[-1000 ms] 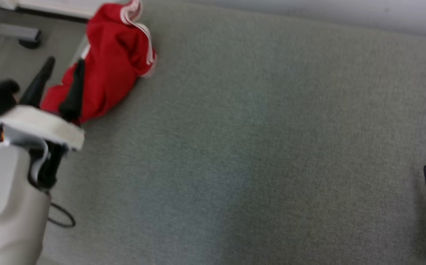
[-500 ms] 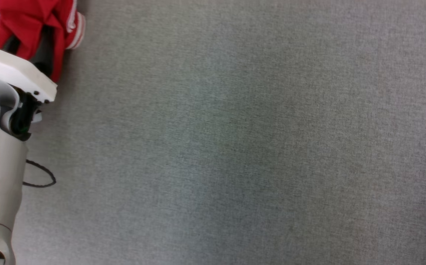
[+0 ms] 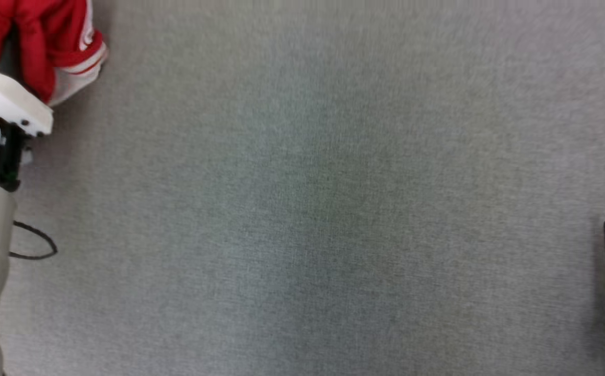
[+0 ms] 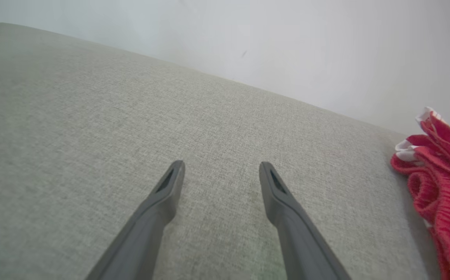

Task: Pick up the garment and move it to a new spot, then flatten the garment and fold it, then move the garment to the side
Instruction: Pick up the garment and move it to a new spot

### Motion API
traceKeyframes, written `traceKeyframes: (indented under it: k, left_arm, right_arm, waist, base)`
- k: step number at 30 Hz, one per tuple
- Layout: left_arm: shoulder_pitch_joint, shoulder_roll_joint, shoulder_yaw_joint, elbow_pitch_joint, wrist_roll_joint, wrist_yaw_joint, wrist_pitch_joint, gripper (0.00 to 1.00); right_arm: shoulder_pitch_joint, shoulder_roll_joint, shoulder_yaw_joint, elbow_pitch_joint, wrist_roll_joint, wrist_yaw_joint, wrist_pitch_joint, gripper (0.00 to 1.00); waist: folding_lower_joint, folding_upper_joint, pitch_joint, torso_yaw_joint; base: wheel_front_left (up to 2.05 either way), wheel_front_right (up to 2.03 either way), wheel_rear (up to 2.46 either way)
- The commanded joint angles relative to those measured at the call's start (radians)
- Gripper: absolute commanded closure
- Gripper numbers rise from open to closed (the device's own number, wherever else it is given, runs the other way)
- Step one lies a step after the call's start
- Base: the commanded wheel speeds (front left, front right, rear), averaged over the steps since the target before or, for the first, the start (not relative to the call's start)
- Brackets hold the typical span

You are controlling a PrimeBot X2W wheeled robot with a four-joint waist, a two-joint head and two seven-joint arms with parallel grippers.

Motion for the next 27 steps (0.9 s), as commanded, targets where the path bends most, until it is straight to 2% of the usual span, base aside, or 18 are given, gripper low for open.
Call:
traceKeyframes:
  k: [1,9,16,21,27]
  left_arm:
    - [-0.009,0.017,-0.017,-0.018,0.004,-0.004,-0.012,1.0]
    - [0.039,0.051,-0.147,-0.236,-0.074,-0.002,0.019,1.0]
    - [0.156,0.08,-0.246,-0.582,-0.253,-0.002,0.151,1.0]
    - [0.285,0.04,-0.271,-0.85,-0.377,0.006,0.23,1.0]
    - [0.443,-0.072,-0.312,-1.145,-0.504,0.078,0.273,1.0]
  right_arm:
    - [-0.009,0.005,0.011,0.024,0.006,-0.002,-0.014,0.0]
    - [-0.01,0.068,0.066,0.168,0.024,-0.002,-0.072,0.0]
    - [0.031,0.101,0.078,0.244,0.039,-0.002,-0.09,0.0]
    - [0.058,0.114,0.071,0.265,0.045,-0.002,-0.095,0.0]
    - [0.081,0.123,0.067,0.269,0.051,-0.002,-0.096,0.0]
  waist:
    - [-0.0002,0.0,-0.077,-0.014]
    - [-0.0002,0.0,-0.292,-0.057]
    - [-0.0002,0.0,-0.435,-0.109]
    - [-0.0002,0.0,-0.486,-0.152]
    - [-0.0002,0.0,-0.512,-0.211]
  base:
    - [0.0,0.0,0.0]
    - [0.0,0.0,0.0]
    - [0.0,0.0,0.0]
    - [0.0,0.0,0.0]
    - [0.0,0.0,0.0]
